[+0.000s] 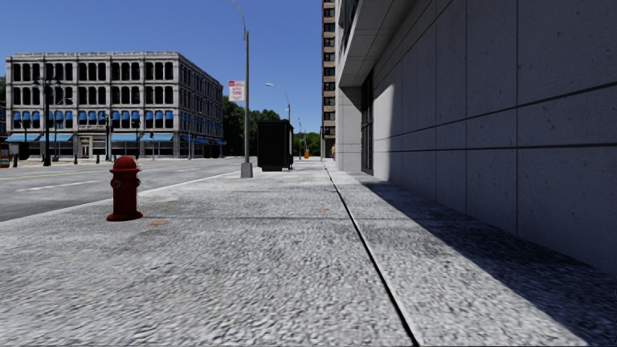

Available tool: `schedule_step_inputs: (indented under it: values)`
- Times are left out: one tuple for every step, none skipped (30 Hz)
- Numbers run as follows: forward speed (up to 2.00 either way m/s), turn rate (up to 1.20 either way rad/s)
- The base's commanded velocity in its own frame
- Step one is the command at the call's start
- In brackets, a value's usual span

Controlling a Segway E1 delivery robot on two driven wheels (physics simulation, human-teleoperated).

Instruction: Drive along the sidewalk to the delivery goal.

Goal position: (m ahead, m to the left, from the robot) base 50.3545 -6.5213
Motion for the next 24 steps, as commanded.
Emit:
schedule_step_inputs:
  values:
    - [1.98, 0.00]
    - [1.98, 0.00]
    - [1.98, 0.00]
    - [1.98, 0.00]
    - [1.98, 0.00]
    - [1.98, 0.00]
    - [1.98, 0.00]
    - [1.98, 0.00]
    - [1.98, 0.00]
    - [1.98, 0.00]
    - [1.98, 0.00]
    - [1.98, 0.00]
    - [1.98, 0.00]
    - [1.98, 0.00]
    - [1.98, 0.00]
    - [1.98, 0.00]
    - [1.98, 0.00]
    - [1.98, 0.00]
    - [1.98, 0.00]
    - [1.98, 0.00]
    - [1.98, 0.00]
    - [1.98, 0.00]
    - [1.98, 0.00]
    - [1.98, 0.00]
